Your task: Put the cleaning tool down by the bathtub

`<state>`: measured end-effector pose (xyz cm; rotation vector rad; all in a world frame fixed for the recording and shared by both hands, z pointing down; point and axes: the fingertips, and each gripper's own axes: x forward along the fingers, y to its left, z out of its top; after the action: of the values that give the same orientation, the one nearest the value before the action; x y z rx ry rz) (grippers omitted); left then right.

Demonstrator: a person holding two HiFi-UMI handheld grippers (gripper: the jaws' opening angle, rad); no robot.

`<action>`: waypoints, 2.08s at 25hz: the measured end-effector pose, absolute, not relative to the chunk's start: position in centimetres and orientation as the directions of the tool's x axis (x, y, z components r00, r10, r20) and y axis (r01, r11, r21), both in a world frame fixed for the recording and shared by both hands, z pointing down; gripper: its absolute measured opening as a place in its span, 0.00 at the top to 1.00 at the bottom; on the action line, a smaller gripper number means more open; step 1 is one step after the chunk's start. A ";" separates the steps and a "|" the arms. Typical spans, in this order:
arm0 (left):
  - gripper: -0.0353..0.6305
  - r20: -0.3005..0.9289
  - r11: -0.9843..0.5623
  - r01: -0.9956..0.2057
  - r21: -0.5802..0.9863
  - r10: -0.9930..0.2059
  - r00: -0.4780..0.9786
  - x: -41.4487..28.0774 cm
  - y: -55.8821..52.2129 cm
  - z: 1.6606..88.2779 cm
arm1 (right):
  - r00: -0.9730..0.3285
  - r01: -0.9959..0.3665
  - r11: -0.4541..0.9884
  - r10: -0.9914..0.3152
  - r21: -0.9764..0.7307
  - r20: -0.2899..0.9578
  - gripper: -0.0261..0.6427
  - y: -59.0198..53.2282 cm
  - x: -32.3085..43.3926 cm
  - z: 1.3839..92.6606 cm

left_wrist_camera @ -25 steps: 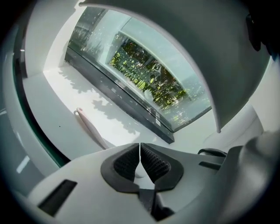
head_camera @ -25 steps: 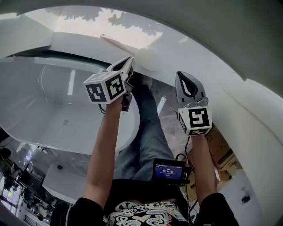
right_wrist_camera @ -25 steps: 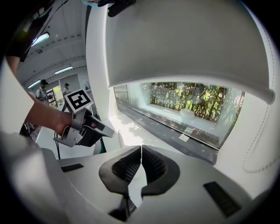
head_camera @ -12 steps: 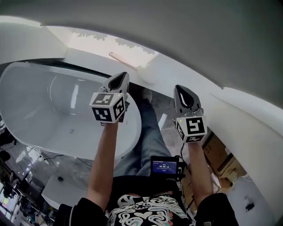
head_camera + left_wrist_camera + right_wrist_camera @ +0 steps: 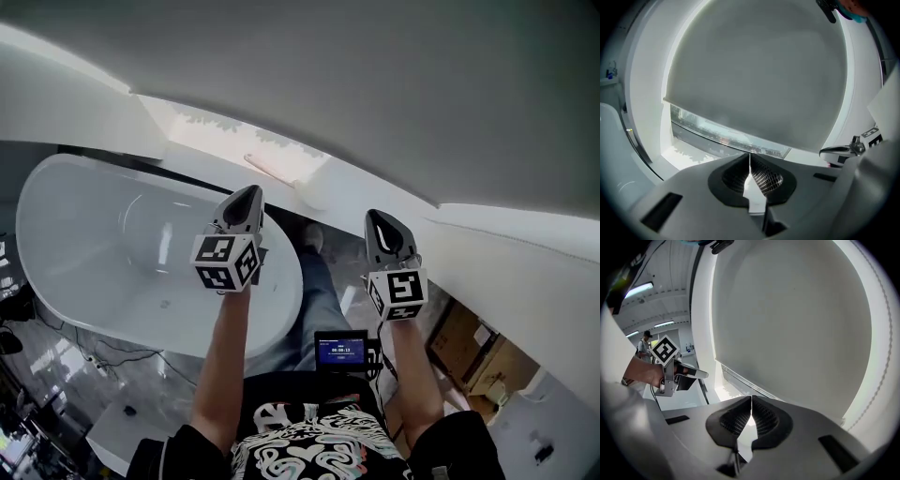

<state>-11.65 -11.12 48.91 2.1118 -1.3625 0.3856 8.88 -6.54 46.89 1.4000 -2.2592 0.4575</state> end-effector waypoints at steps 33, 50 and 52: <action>0.92 0.231 -0.378 -0.925 0.045 -0.897 0.378 -13.1 -0.6 26.0 | -0.362 -0.930 0.366 -0.901 -0.027 0.238 0.92 3.0 9.1 26.3; 0.92 0.122 -0.414 -0.910 -0.017 -0.904 0.409 -11.7 3.5 19.2 | -0.350 -0.935 0.354 -0.927 0.006 0.135 0.92 5.7 8.8 20.1; 0.92 0.112 -0.412 -0.911 -0.022 -0.907 0.407 -11.8 3.5 18.8 | -0.354 -0.934 0.358 -0.927 0.011 0.122 0.92 5.8 8.6 19.7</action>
<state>-11.81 3.52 18.83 2.5991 -1.6800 0.1643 8.58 5.82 19.72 1.7194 -2.4986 0.0920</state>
